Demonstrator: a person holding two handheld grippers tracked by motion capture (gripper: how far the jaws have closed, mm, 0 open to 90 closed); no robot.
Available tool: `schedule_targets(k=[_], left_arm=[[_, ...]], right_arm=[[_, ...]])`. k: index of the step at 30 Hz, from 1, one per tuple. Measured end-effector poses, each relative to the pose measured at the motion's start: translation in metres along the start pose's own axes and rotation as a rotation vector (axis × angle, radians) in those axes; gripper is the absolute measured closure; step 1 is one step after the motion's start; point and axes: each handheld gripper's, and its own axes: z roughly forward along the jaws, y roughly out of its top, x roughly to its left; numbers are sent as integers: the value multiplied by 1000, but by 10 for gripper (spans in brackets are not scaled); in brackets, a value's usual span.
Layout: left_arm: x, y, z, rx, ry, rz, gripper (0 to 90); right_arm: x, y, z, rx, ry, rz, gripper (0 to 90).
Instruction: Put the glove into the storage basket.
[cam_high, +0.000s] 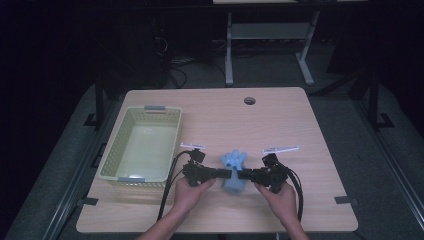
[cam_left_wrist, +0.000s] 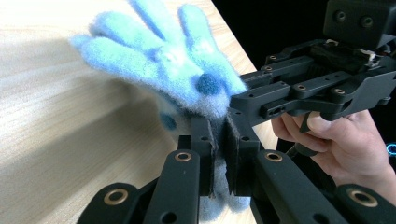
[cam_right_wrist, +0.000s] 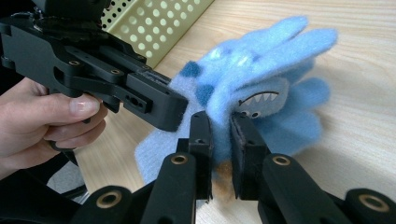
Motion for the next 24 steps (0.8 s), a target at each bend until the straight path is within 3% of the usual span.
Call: schedule_targets(k=[9,24], left_arm=[[-6,5,-13,-21,4,20,831],[-9,19,-47,-80,13,37,833]], right_arm=[[5,8,2,-10,14,-10,801],[25,40,10,-25,42,-44,801]])
